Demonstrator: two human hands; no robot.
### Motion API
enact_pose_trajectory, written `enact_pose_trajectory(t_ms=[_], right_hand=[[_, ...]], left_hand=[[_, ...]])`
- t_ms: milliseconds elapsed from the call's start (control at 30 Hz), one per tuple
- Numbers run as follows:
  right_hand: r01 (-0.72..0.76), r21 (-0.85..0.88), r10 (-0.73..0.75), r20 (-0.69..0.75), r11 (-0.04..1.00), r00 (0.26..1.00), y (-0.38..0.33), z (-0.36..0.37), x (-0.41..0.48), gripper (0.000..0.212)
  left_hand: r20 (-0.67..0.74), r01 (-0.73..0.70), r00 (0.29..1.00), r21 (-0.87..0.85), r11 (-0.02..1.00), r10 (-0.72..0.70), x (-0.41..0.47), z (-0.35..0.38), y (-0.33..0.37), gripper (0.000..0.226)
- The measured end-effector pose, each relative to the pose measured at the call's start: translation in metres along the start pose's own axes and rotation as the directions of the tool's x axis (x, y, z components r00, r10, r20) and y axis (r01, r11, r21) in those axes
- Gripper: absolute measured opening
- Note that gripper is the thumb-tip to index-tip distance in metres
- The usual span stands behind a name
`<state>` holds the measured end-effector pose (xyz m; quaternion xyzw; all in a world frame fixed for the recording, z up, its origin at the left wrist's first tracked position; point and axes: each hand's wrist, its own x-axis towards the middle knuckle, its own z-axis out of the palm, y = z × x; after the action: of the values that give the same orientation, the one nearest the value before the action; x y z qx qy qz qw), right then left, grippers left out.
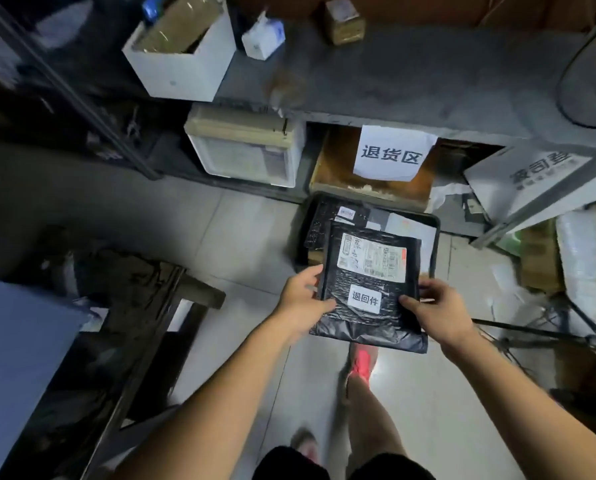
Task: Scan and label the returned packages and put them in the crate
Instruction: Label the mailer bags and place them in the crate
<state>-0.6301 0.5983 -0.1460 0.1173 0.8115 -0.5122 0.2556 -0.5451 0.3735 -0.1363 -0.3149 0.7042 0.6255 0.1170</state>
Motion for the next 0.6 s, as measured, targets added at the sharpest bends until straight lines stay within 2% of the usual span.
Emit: enact_pose_trajectory(t_ms=[200,300,600], right_hand=[[-0.042,-0.063,0.046,0.061,0.997,0.997,0.013,0.041,0.156,0.035],[-0.067,-0.094,0.073,0.065,0.993,0.995,0.026,0.063,0.223,0.036],[-0.116,-0.186,0.107,-0.059,0.976,0.993,0.069,0.123,0.385,0.046]], left_hand=[[-0.092,0.023,0.996,0.109,0.994,-0.013,0.149,0.011,-0.005,0.064],[-0.085,0.024,0.996,0.215,0.976,-0.006,0.222,0.017,-0.021,0.057],[-0.017,-0.027,0.999,0.441,0.897,0.038,0.415,0.03,-0.084,0.067]])
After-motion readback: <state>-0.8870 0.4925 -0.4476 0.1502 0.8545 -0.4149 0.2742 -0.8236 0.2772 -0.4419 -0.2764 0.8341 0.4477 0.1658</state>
